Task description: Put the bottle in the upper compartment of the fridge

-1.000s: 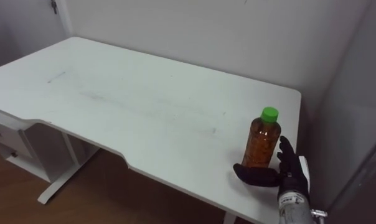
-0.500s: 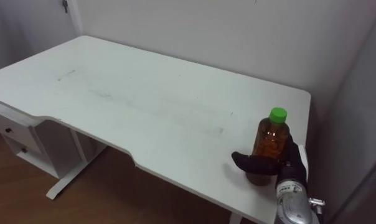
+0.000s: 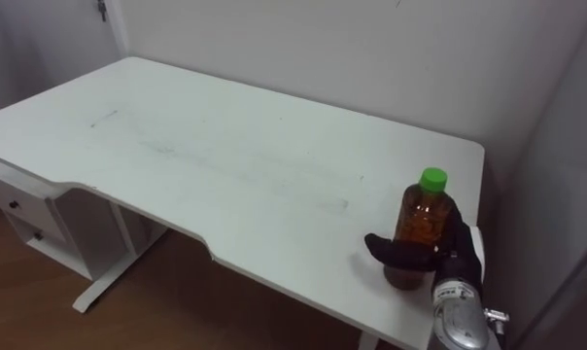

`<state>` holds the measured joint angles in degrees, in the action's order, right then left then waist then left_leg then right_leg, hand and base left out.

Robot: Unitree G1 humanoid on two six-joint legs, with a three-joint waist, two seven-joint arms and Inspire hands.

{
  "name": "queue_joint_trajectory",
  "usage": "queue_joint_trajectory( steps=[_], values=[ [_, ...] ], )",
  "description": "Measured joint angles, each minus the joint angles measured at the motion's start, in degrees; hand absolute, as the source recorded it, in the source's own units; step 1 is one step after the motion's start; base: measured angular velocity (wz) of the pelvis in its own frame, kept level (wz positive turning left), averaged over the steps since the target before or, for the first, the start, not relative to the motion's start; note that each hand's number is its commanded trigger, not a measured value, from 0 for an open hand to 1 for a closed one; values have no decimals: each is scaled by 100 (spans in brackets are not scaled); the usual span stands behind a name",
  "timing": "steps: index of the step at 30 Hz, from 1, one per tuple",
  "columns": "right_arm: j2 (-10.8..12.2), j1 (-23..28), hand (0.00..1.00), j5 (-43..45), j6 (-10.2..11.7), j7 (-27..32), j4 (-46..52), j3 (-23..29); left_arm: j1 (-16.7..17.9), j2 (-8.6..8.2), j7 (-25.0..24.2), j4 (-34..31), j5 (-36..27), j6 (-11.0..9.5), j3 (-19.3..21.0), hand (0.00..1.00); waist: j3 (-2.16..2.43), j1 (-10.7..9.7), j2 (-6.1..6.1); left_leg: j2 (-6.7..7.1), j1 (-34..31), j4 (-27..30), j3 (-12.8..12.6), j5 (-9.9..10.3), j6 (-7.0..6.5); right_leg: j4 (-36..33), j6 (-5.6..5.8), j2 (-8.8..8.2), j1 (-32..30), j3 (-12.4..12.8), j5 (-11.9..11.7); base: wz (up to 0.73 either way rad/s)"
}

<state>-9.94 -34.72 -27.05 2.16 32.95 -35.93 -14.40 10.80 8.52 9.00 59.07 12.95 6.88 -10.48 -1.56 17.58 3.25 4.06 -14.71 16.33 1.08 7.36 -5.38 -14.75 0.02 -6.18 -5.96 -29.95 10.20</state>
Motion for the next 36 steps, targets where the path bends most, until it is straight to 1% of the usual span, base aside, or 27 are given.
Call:
queue_joint_trajectory(
  steps=[3, 8, 11, 17, 18, 22, 23, 25, 27, 28, 30, 31, 32, 33, 34, 35, 36],
  values=[
    [1, -6, 100, -202, 36, -95, 0, -6, 1, 0, 13, 1, 5, 6, 1, 0, -2, 3, -4, 0, 6, 1, 0, -7, 0, 2, -1, 1, 13, -3, -1, 0],
    [-10, -6, 100, -217, 36, -195, -1, -5, 21, -1, 37, -29, 12, 28, 7, 0, -11, 3, -20, 1, 8, 0, 0, -12, -2, -2, -2, -3, 12, -8, -2, 0],
    [-12, -5, 100, -223, 31, -276, -16, 1, 90, -2, 32, -172, 13, 34, 13, 0, -18, 1, -33, 1, 11, -4, -2, -12, -2, -2, -3, -2, 12, -13, -3, 0],
    [-9, -5, 100, -305, 27, -444, -125, 3, 139, -2, 18, -237, 22, 32, 18, 0, -14, 2, -52, 4, 82, -15, 7, -12, -2, 12, -3, -7, 96, -49, -3, 1],
    [-9, -5, 100, -449, 15, -442, -144, 3, 146, -1, 18, -247, 17, 31, 19, 0, -14, -1, -52, 12, 116, -33, 16, -12, -2, 12, -2, -13, 128, -53, -2, 0],
    [12, -3, 100, -516, -59, -498, -99, 57, 179, -4, 19, -293, 18, 9, 67, 0, -8, -12, -47, 24, 134, -81, 0, -20, -13, 21, 0, -24, 116, -18, -1, -2],
    [11, 6, 100, -527, -109, -490, -11, 57, 238, -2, 21, -336, 16, -14, 135, 0, -6, -26, -44, 28, 131, -80, 0, -23, -17, 34, 0, -25, 114, -13, -1, -3],
    [8, 9, 100, -551, -110, -453, 134, 57, 300, 11, 39, -356, 16, -53, 172, 0, -2, -28, -44, 32, 138, -76, -9, -31, -26, 39, 1, -27, 112, 4, -2, -4],
    [-4, 11, 100, -568, -110, -440, 409, 56, 367, 4, 39, -355, 17, -71, 359, 0, 10, -41, -30, 30, 215, -76, -40, -35, -31, 68, 12, -27, 167, 21, -8, -4],
    [-16, 25, 100, -580, -110, -452, 494, 57, 388, 10, 39, -357, 10, -79, 379, 0, 17, -74, -34, 32, 248, -82, -39, -35, -32, 94, 22, -21, 210, 20, -14, 5],
    [-114, 39, 100, -585, -115, -595, 896, 54, 443, 12, 37, -359, 19, -99, 433, 0, 49, -198, -62, 46, 337, -135, -33, -35, -35, 116, 36, -24, 298, 26, -21, 10],
    [-154, 41, 100, -580, -116, -613, 1017, 54, 436, 12, 37, -350, 19, -101, 479, 0, 57, -210, -54, 46, 364, -170, -56, -46, -46, 116, 39, -29, 299, 39, -20, -4],
    [-231, 45, 100, -565, -124, -665, 1289, 50, 424, 15, 37, -331, 18, -99, 540, 0, 60, -242, -49, 46, 426, -212, -92, -53, -49, 112, 43, -34, 327, 85, -17, -13],
    [-294, 50, 100, -486, -138, -756, 1529, 47, 449, 21, 42, -324, 15, -99, 608, 0, 66, -318, -44, 48, 537, -272, -132, -58, -55, 113, 50, -37, 391, 179, -14, -16],
    [-338, 64, 100, -435, -158, -804, 1655, 44, 457, 33, 42, -311, 12, -99, 621, 0, 78, -343, -31, 46, 586, -294, -157, -58, -56, 115, 52, -36, 418, 216, -13, -20],
    [-475, 166, 100, -374, -169, -913, 1972, 44, 454, 52, 38, -277, 15, -104, 699, 0, 99, -369, -2, 41, 701, -343, -212, -54, -58, 145, 66, -26, 502, 300, -18, -18],
    [-653, 362, 100, -375, -170, -1032, 2344, 45, 471, 72, 39, -270, 15, -106, 824, 0, 141, -420, 49, 42, 822, -411, -240, -53, -59, 220, 89, -14, 621, 321, -32, -16]
  ],
)
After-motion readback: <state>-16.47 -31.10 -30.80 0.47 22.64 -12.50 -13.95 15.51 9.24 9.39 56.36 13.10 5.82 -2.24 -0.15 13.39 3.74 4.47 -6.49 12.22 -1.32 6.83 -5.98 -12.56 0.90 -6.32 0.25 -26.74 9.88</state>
